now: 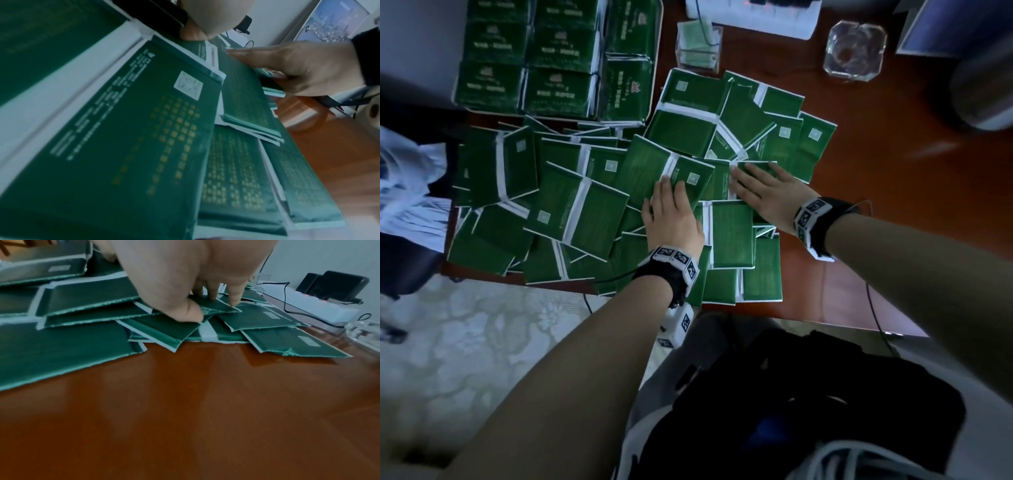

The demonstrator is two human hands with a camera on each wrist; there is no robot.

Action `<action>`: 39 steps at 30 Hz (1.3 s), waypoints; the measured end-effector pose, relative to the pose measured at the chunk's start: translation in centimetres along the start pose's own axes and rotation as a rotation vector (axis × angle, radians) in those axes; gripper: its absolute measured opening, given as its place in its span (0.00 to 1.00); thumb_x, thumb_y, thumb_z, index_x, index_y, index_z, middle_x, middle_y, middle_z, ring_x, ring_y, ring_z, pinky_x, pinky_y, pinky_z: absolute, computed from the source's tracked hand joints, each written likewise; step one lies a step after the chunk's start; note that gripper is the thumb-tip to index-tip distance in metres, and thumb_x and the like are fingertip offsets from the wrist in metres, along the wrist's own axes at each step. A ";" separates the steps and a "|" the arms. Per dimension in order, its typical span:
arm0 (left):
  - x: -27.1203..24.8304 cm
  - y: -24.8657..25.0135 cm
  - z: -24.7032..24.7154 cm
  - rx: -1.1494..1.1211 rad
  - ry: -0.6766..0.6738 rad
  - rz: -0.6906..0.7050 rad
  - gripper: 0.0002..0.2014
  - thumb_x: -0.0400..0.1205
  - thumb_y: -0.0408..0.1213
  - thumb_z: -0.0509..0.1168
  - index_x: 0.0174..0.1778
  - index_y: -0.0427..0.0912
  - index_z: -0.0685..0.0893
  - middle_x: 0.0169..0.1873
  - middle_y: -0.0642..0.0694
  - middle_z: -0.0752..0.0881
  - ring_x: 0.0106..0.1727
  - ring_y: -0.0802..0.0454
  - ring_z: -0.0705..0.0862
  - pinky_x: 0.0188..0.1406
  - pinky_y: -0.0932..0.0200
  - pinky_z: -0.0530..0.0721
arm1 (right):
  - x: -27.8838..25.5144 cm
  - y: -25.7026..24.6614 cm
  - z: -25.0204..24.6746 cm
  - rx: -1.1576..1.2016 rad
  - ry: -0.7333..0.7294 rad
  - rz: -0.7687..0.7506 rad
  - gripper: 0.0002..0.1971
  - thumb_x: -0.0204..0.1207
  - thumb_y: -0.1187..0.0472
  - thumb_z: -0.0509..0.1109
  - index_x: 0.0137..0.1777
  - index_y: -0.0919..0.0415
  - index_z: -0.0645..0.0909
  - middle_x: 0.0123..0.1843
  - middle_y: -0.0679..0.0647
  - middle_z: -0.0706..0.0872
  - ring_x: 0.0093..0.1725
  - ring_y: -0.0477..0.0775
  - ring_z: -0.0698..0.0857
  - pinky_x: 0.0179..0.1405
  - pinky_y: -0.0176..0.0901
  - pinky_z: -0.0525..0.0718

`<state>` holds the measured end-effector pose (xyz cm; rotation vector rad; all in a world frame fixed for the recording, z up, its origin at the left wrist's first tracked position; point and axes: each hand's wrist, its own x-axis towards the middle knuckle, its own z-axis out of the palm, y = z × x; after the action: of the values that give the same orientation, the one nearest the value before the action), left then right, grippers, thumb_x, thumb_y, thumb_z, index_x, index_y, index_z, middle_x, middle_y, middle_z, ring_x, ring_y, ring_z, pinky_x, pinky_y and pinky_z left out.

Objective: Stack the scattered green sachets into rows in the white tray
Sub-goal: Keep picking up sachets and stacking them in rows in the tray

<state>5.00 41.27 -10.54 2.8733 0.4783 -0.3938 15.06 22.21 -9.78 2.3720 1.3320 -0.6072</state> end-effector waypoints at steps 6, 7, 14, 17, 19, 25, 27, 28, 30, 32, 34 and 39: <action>0.8 0.9 -1.1 -0.008 0.026 0.035 0.29 0.86 0.38 0.59 0.84 0.43 0.60 0.85 0.41 0.58 0.86 0.44 0.56 0.83 0.40 0.56 | -1.3 1.4 1.0 0.006 0.002 -0.011 0.38 0.88 0.61 0.55 0.87 0.56 0.32 0.88 0.55 0.35 0.87 0.60 0.43 0.85 0.62 0.47; 0.8 1.3 -1.3 0.000 0.021 0.054 0.29 0.86 0.37 0.58 0.85 0.43 0.60 0.85 0.40 0.58 0.86 0.44 0.56 0.83 0.40 0.57 | -1.8 1.7 1.3 0.007 -0.009 -0.008 0.38 0.88 0.61 0.55 0.86 0.55 0.31 0.88 0.54 0.35 0.87 0.60 0.43 0.85 0.62 0.48; 0.1 7.5 -0.2 0.069 -0.007 0.205 0.29 0.88 0.35 0.55 0.86 0.49 0.57 0.86 0.43 0.55 0.86 0.44 0.54 0.84 0.40 0.54 | -7.7 5.5 5.5 0.005 -0.108 0.038 0.36 0.88 0.62 0.51 0.86 0.54 0.30 0.88 0.53 0.33 0.87 0.59 0.41 0.85 0.63 0.48; -1.3 11.9 1.1 0.097 -0.049 0.285 0.29 0.88 0.36 0.56 0.86 0.51 0.57 0.86 0.42 0.54 0.86 0.43 0.53 0.84 0.39 0.54 | -11.3 7.7 7.9 0.042 -0.141 0.052 0.38 0.87 0.64 0.51 0.85 0.53 0.27 0.87 0.52 0.31 0.87 0.58 0.40 0.85 0.63 0.48; -2.4 14.9 2.4 0.108 -0.084 0.334 0.29 0.88 0.36 0.56 0.86 0.52 0.56 0.86 0.42 0.53 0.86 0.43 0.53 0.84 0.38 0.53 | -13.9 9.3 9.7 0.064 -0.166 0.067 0.38 0.87 0.64 0.51 0.85 0.53 0.26 0.87 0.52 0.30 0.87 0.58 0.39 0.85 0.62 0.47; -6.1 22.2 6.4 0.096 -0.189 0.391 0.30 0.87 0.38 0.57 0.86 0.52 0.57 0.87 0.44 0.52 0.86 0.44 0.52 0.84 0.39 0.55 | -21.0 13.9 14.1 0.093 -0.199 0.091 0.41 0.86 0.64 0.54 0.85 0.53 0.26 0.87 0.53 0.30 0.87 0.58 0.39 0.86 0.62 0.46; -7.2 23.6 7.0 0.090 -0.195 0.352 0.31 0.85 0.41 0.59 0.85 0.52 0.58 0.87 0.44 0.51 0.87 0.44 0.51 0.84 0.39 0.54 | -22.3 14.7 15.0 0.109 -0.201 0.080 0.42 0.85 0.63 0.56 0.85 0.53 0.27 0.87 0.53 0.30 0.87 0.58 0.39 0.86 0.61 0.46; -7.6 24.0 7.1 0.094 -0.199 0.330 0.32 0.84 0.44 0.60 0.85 0.51 0.58 0.86 0.44 0.50 0.87 0.45 0.51 0.84 0.38 0.54 | -22.7 14.9 15.4 0.129 -0.177 0.078 0.43 0.84 0.62 0.59 0.86 0.52 0.28 0.87 0.52 0.31 0.87 0.58 0.40 0.86 0.60 0.46; -8.0 24.6 7.0 0.115 -0.198 0.315 0.32 0.82 0.50 0.60 0.83 0.50 0.61 0.86 0.45 0.53 0.86 0.45 0.53 0.83 0.36 0.54 | -23.3 14.9 15.8 0.232 -0.065 0.140 0.45 0.81 0.61 0.64 0.88 0.53 0.35 0.88 0.53 0.34 0.87 0.59 0.46 0.86 0.58 0.49; -7.7 24.5 6.4 0.117 -0.152 0.322 0.30 0.82 0.54 0.58 0.80 0.49 0.66 0.83 0.45 0.61 0.84 0.46 0.60 0.81 0.36 0.59 | -23.4 14.4 15.6 0.439 0.085 0.360 0.41 0.77 0.64 0.67 0.87 0.58 0.50 0.88 0.58 0.48 0.84 0.64 0.58 0.83 0.60 0.61; -6.6 24.3 5.6 0.097 -0.066 0.311 0.25 0.83 0.53 0.58 0.75 0.48 0.72 0.77 0.45 0.71 0.77 0.47 0.70 0.77 0.39 0.67 | -23.1 13.6 14.9 0.691 0.229 0.686 0.29 0.77 0.62 0.67 0.78 0.63 0.65 0.77 0.63 0.65 0.72 0.68 0.70 0.71 0.63 0.75; -2.0 23.1 3.4 0.029 -0.018 0.077 0.21 0.84 0.50 0.65 0.68 0.43 0.75 0.65 0.42 0.76 0.66 0.42 0.78 0.64 0.40 0.80 | -21.4 12.2 13.3 1.077 0.062 1.161 0.39 0.72 0.39 0.76 0.70 0.66 0.66 0.68 0.63 0.74 0.65 0.68 0.79 0.57 0.56 0.80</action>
<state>10.29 18.43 -9.64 2.9028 0.3602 -0.4160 13.03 -5.66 -8.67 3.3010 -0.7344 -0.9388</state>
